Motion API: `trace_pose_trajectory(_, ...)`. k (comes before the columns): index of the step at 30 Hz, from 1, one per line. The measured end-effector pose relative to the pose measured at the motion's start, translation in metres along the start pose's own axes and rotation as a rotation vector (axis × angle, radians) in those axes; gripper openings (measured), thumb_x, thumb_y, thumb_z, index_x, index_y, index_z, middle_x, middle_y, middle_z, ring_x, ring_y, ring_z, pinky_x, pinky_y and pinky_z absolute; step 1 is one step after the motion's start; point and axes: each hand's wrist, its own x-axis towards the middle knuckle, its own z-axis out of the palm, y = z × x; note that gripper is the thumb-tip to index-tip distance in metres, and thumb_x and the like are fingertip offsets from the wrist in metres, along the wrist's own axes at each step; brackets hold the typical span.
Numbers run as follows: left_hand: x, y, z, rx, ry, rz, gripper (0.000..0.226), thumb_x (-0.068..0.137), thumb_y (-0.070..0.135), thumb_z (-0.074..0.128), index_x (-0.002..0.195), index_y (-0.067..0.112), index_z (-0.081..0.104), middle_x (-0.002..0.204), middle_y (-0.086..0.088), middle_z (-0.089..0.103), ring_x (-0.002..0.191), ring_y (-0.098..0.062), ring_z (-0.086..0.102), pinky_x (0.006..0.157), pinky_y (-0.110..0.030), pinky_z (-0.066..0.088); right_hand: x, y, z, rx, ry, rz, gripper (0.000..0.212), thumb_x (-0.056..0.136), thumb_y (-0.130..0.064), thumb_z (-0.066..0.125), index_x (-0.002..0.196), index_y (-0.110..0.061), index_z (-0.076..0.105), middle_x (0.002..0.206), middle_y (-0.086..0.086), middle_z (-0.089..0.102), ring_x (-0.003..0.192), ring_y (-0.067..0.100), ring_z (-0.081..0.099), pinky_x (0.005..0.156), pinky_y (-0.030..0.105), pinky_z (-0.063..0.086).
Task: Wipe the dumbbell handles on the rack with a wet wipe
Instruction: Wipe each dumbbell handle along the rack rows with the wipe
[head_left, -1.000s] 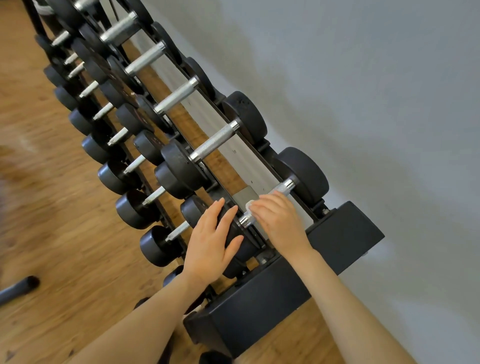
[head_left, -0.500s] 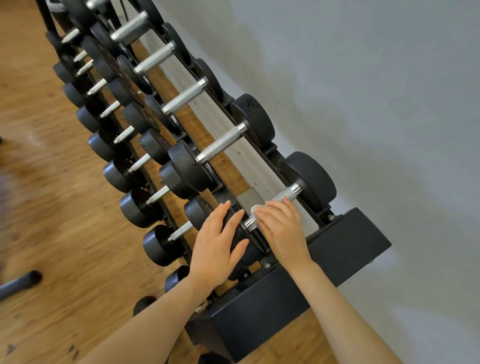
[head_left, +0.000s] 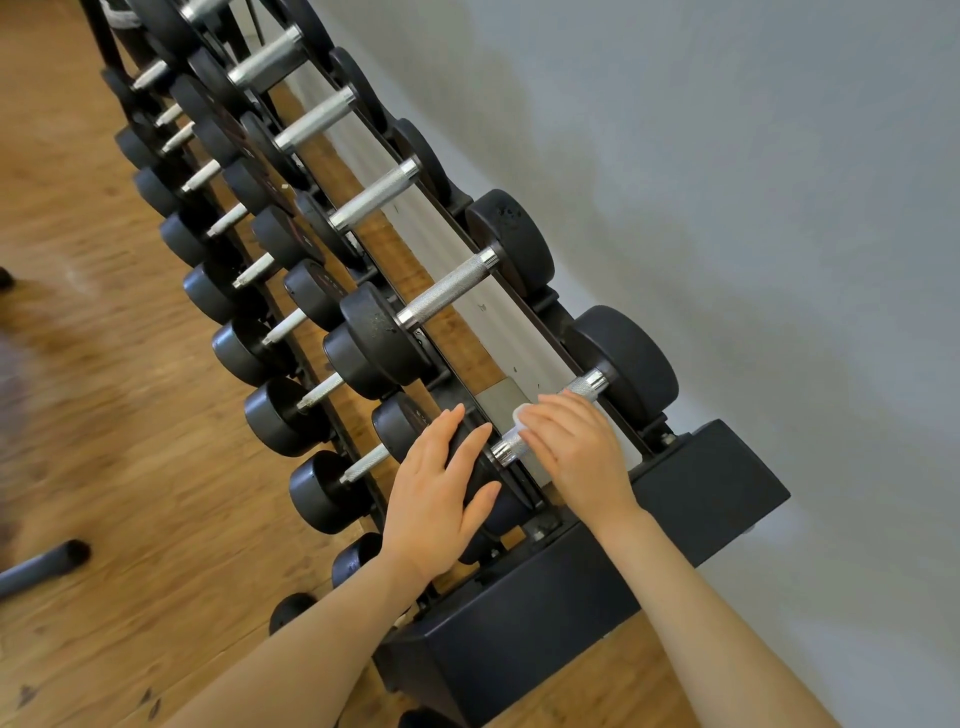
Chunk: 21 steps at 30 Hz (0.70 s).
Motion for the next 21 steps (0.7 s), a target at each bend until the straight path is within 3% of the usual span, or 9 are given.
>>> trace_pose_trajectory(6,0.001,0.0,0.0,0.002,0.005,0.006,0.056,0.094,0.051,0.038,0.145,0.029,0.033,0.157,-0.007,0.033,0.144,-0.028,0.031,0.113,-0.042,0.023,-0.003,-0.016,0.001,0.039,-0.013,-0.073,0.026,0.091,-0.021,0.056,0.107,-0.007,0.071,0.107,0.004,0.071,0.109,0.02,0.062,0.106,0.036,0.041)
trace_pose_trajectory(12,0.001,0.001,0.0,-0.003,0.004,0.0,0.057,0.094,0.051,0.037,0.146,0.03,0.032,0.157,-0.007,0.032,0.144,-0.028,0.031,0.112,-0.042,0.025,-0.013,-0.02,0.008,-0.016,0.13,0.189,0.027,0.094,-0.022,0.057,0.114,-0.01,0.07,0.112,0.0,0.07,0.111,0.021,0.059,0.093,0.038,0.05)
trace_pose_trajectory(16,0.001,0.001,-0.001,-0.002,0.0,0.002,0.057,0.093,0.051,0.038,0.146,0.028,0.035,0.158,-0.006,0.031,0.145,-0.028,0.03,0.112,-0.042,0.024,-0.02,-0.032,0.017,0.015,0.12,0.146,0.027,0.092,-0.021,0.064,0.116,-0.012,0.069,0.113,-0.002,0.07,0.107,0.017,0.059,0.083,0.036,0.053)
trace_pose_trajectory(21,0.001,0.001,0.0,-0.003,0.01,-0.002,0.056,0.093,0.051,0.038,0.145,0.03,0.032,0.157,-0.006,0.033,0.144,-0.028,0.031,0.112,-0.042,0.023,-0.019,-0.023,0.012,0.029,0.196,0.222,0.029,0.094,-0.023,0.059,0.117,-0.009,0.069,0.114,0.0,0.07,0.103,0.019,0.061,0.085,0.032,0.052)
